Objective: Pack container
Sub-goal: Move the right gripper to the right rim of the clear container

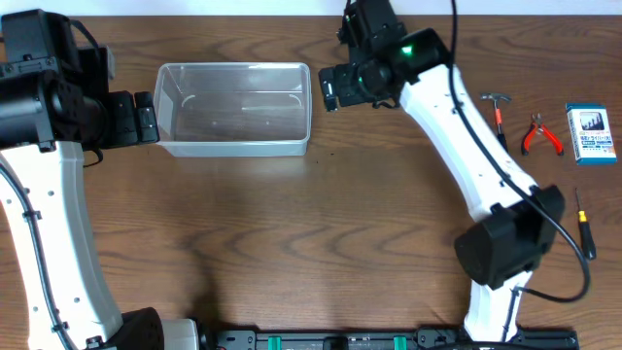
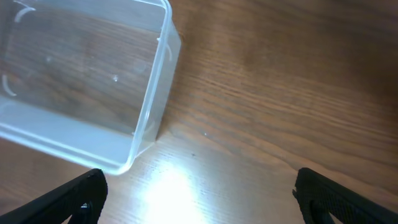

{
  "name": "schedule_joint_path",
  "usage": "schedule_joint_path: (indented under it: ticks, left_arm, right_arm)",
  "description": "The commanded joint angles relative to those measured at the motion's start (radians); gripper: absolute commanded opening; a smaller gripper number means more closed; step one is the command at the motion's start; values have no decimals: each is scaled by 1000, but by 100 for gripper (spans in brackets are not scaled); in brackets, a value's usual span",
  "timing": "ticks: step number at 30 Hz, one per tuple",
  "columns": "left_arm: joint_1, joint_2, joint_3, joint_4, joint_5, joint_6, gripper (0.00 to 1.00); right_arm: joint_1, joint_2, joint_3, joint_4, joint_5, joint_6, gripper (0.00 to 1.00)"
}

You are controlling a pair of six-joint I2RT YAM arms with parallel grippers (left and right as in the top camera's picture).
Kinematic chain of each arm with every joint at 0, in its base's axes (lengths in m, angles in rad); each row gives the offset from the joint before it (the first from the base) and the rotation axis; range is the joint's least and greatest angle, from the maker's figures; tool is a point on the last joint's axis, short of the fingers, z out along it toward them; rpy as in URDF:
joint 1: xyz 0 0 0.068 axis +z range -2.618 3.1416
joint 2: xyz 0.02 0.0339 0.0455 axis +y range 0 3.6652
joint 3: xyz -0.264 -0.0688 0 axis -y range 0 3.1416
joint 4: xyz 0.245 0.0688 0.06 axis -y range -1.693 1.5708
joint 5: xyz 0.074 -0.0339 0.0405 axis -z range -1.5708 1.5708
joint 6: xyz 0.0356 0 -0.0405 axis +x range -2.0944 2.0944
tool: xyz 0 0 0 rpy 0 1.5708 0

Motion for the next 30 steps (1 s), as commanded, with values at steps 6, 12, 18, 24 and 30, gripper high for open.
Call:
schedule_joint_path:
  ticks: [6, 12, 18, 24, 30]
  left_arm:
    - [3, 4, 21, 1, 5, -10, 98]
    - [3, 4, 21, 1, 5, -10, 98]
    - [3, 4, 21, -3, 5, -10, 98]
    - [3, 4, 21, -2, 5, -10, 98]
    - [3, 4, 21, -2, 5, -10, 98]
  right_arm:
    - [59, 60, 23, 55, -53, 76, 99]
    - [89, 96, 23, 54, -51, 95, 98]
    - [96, 129, 23, 53, -48, 102, 98]
    - [96, 166, 23, 54, -47, 109, 98]
    - [96, 188, 23, 69, -41, 135, 98]
